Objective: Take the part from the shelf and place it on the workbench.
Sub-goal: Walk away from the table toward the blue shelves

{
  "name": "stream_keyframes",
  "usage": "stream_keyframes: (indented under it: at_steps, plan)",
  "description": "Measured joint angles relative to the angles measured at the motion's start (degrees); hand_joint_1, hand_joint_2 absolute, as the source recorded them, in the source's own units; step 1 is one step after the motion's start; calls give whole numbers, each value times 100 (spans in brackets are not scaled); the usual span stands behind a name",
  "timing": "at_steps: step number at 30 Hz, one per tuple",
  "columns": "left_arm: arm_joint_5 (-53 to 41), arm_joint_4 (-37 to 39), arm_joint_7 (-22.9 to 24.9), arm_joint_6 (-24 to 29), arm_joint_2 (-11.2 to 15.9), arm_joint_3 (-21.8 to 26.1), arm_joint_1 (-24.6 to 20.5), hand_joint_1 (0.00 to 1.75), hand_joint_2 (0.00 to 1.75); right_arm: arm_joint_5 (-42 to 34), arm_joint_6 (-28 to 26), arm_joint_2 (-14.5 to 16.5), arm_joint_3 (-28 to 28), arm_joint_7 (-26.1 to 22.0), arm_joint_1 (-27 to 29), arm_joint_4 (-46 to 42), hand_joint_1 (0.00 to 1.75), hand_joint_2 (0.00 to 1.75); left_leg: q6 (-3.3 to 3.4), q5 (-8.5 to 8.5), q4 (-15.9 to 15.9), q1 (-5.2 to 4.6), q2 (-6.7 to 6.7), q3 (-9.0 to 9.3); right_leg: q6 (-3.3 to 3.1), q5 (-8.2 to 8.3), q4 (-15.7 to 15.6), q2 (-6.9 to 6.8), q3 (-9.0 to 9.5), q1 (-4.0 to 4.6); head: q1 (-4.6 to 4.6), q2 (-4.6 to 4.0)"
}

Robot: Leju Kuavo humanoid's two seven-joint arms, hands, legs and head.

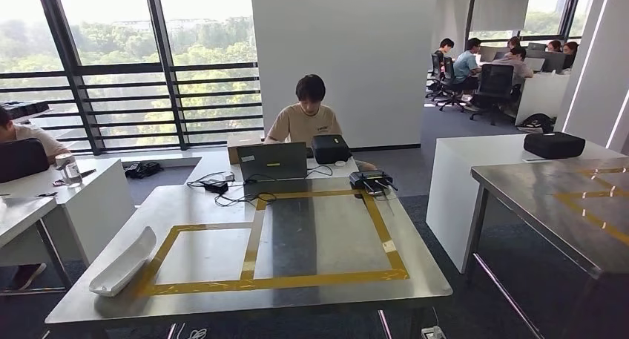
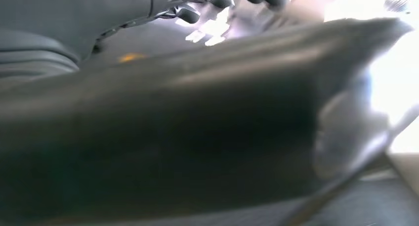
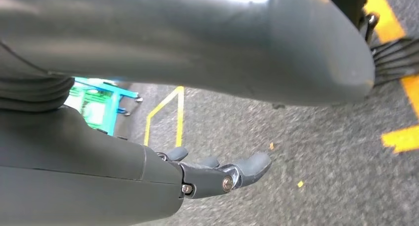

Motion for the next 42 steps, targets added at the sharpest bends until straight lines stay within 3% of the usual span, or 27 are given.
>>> stream_keyframes:
  at_steps: [2, 5, 6, 7, 8, 10, 12, 14, 16, 17, 19, 21, 22, 23, 24, 25, 26, 28, 29, 31, 32, 34, 36, 37, 38, 40, 42]
  plan:
    - [155, 352, 653, -375, -186, 272, 361, 0, 0, 92, 68, -1, -3, -45, 34, 5, 0, 0, 92, 137, -83, -3, 12, -42, 62, -128, 61, -12, -35, -31, -6, 1]
    - [632, 785, 1685, -888, -470, 736, 978, 0, 0, 282, 160, -39, 2, 12, 56, 12, 0, 0, 183, 322, -107, 23, 45, -205, 117, -1002, 875, -54, -213, -33, 12, 1]
    - [826, 904, 2062, -1010, -575, 913, 1167, 0, 0, 328, 168, -67, 5, 38, 54, 12, 0, 0, 186, 379, -93, 24, 53, -280, 141, -1205, 1231, -62, -253, -32, 15, 1]
    - [1013, 1009, 2416, -1086, -671, 1087, 1319, 0, 0, 353, 169, -97, 10, 49, 53, 12, 0, 0, 186, 434, -70, 28, 60, -362, 161, -1261, 1481, -67, -238, -31, 18, 1]
    - [1181, 1090, 2705, -1116, -765, 1255, 1431, 0, 0, 359, 164, -122, 14, 48, 52, 12, 0, 0, 180, 486, -39, 33, 57, -462, 174, -1183, 1552, -69, -141, -29, 21, 1]
    - [1464, 1193, 3079, -1123, -958, 1596, 1573, 0, 0, 364, 143, -164, 19, 49, 40, 12, 0, 0, 154, 574, 54, 51, 31, -661, 179, -924, 1104, -71, 345, -29, 26, 1]
    - [1661, 1250, 3200, -1214, -1136, 1921, 1645, 0, 0, 430, 138, -190, 34, 40, 3, 12, 0, 0, 100, 641, 154, 52, -10, -800, 144, -962, 322, -69, 925, -6, 26, 1]
    - [1752, 1296, 3152, -1408, -1268, 2153, 1679, 0, 0, 547, 156, -202, 72, 0, -28, 13, 0, 0, 33, 708, 195, 59, -39, -832, 73, -1091, -46, -64, 1138, 28, 19, 0]
    - [1747, 1336, 3035, -1587, -1347, 2288, 1705, 0, 0, 636, 165, -208, 125, -36, -42, 14, 0, 0, -40, 760, 193, 85, -62, -838, -14, -1009, -70, -80, 1084, 33, 15, -3]
    - [1701, 1353, 2950, -1671, -1365, 2322, 1725, 0, 0, 676, 165, -215, 153, -45, -54, 13, 0, 0, -75, 672, 245, 98, -72, -870, -59, -941, -85, -93, 1041, 31, 9, -3]
    - [1543, 1380, 2729, -1841, -1376, 2348, 1753, 0, 0, 756, 168, -234, 207, -52, -72, 12, 0, 0, -137, 170, 630, 126, -84, -990, -123, -789, -109, -114, 908, 18, 0, -5]
    - [1316, 1392, 2426, -2044, -1359, 2331, 1751, 0, 0, 842, 156, -260, 266, -52, -77, 12, 0, 87, -190, -371, 1292, 151, -84, -1104, -132, -643, -107, -129, 734, 21, -11, -3]
    - [1186, 1398, 2262, -2144, -1344, 2306, 1745, 0, 0, 877, 138, -273, 296, -52, -81, 12, 0, 131, -211, -444, 1564, 166, -84, -1101, -122, -568, -104, -141, 639, 22, -13, -2]
    - [1055, 1404, 2113, -2235, -1325, 2267, 1737, 0, 0, 900, 109, -284, 323, -53, -87, 12, 0, 175, -226, -379, 1696, 183, -83, -1032, -108, -492, -100, -152, 539, 23, -16, -2]
    - [932, 1408, 2000, -2308, -1307, 2218, 1725, 0, 0, 911, 75, -293, 344, -55, -96, 12, 0, 175, -236, -227, 1647, 202, -83, -875, -91, -415, -96, -159, 440, 23, -17, -1]
    - [806, 1410, 1927, -2367, -1289, 2160, 1700, 0, 0, 918, 49, -298, 356, -55, -106, 12, 0, 175, -240, -74, 1397, 223, -86, -615, -67, -342, -88, -162, 358, 22, -19, -1]
    - [667, 1411, 1887, -2424, -1274, 2090, 1655, 0, 0, 927, 31, -302, 364, -50, -116, 11, 0, 175, -240, -42, 983, 238, -95, -275, -37, -278, -79, -164, 291, 23, -22, -1]
    - [377, 1411, 1872, -2524, -1252, 1908, 1516, 0, 0, 969, 32, -304, 391, -30, -143, 9, 0, 175, -195, -160, 196, 216, -130, 268, 41, -155, -73, -173, 229, 18, -20, 1]
    - [257, 1412, 1889, -2573, -1246, 1807, 1439, 0, 0, 997, 41, -304, 416, -31, -163, 8, 0, 175, -154, -224, -13, 184, -144, 373, 84, -87, -88, -180, 213, 6, -17, 1]
    - [106, 1419, 1947, -2670, -1238, 1626, 1308, 0, 0, 1034, 47, -297, 468, -71, -190, 8, 0, 175, -38, -142, -72, 138, -133, 300, 167, 44, -126, -175, 186, -39, -11, 1]
    - [64, 1424, 1978, -2719, -1236, 1559, 1248, 0, 0, 1037, 35, -286, 483, -110, -184, 10, 0, 175, 21, -77, -69, 127, -115, 240, 197, 4, -94, -162, 145, -57, -10, -2]
    - [-43, 1433, 2039, -2804, -1238, 1432, 1152, 0, 0, 1032, -33, -258, 493, -150, -157, 13, 0, 175, 126, 71, -78, 121, -77, 79, 223, -448, 281, -137, -10, -67, 2, -4]
    - [-192, 1437, 2111, -2876, -1256, 1295, 1104, 0, 0, 1029, -117, -242, 495, -143, -155, 14, 0, 175, 178, 217, -67, 93, -53, -107, 213, -1063, 1013, -131, -184, -43, 18, -3]
    - [-271, 1441, 2151, -2908, -1276, 1224, 1095, 0, 0, 1033, -144, -241, 495, -138, -159, 14, 0, 175, 189, 289, -55, 77, -43, -202, 201, -1196, 1334, -128, -217, -26, 20, -2]
    - [-354, 1445, 2183, -2940, -1305, 1149, 1093, 0, 0, 1036, -162, -240, 495, -137, -160, 14, 0, 175, 194, 360, -34, 65, -34, -303, 184, -1183, 1524, -125, -180, -3, 24, -1]
    - [-539, 1458, 2218, -3009, -1372, 988, 1107, 0, 0, 1037, -200, -233, 494, -128, -154, 14, 0, 175, 184, 486, 34, 54, -29, -525, 132, -893, 1334, -119, 177, 48, 29, 0]
    - [-686, 1467, 2222, -3089, -1440, 815, 1140, 0, 0, 1030, -256, -226, 493, -113, -157, 14, 0, 175, 152, 583, 120, 47, -24, -709, 61, -833, 544, -115, 790, 97, 34, 1]
